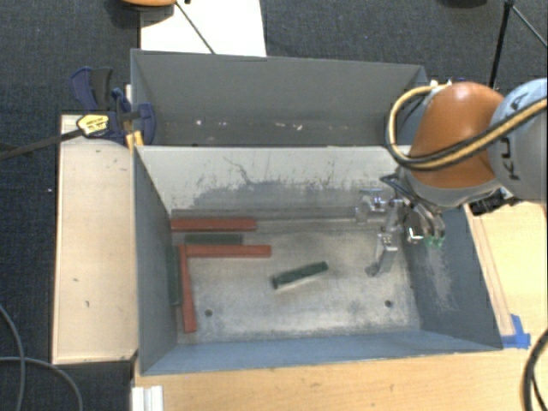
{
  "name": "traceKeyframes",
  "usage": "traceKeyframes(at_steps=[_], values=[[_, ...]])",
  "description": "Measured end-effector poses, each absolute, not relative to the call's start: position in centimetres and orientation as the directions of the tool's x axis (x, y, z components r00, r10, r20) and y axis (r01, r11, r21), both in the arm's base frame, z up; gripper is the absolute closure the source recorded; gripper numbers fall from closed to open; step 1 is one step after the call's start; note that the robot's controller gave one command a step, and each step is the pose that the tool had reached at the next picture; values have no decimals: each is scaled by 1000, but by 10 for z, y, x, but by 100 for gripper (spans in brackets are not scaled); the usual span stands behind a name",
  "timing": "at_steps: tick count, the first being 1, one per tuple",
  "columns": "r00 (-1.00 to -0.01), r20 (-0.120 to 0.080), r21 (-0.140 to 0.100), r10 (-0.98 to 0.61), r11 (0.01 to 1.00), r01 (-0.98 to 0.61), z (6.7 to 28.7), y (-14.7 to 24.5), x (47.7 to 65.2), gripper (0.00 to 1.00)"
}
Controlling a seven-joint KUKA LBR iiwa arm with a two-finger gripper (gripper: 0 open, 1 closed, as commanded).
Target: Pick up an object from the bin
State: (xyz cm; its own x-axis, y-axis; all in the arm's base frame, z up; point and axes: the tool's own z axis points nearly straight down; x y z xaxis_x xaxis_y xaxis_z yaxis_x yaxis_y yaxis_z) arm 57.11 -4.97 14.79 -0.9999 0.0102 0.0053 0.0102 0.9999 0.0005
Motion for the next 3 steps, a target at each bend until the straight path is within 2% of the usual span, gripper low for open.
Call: traceKeyframes(at_steps=[1,2,3], values=[[-1000,-3,0,9,1000,9,152,-50,573,0],[-1000,-9,0,18,1000,18,101,-3,575,0],[-998,0,5,63,998,63,74,12,578,0]])
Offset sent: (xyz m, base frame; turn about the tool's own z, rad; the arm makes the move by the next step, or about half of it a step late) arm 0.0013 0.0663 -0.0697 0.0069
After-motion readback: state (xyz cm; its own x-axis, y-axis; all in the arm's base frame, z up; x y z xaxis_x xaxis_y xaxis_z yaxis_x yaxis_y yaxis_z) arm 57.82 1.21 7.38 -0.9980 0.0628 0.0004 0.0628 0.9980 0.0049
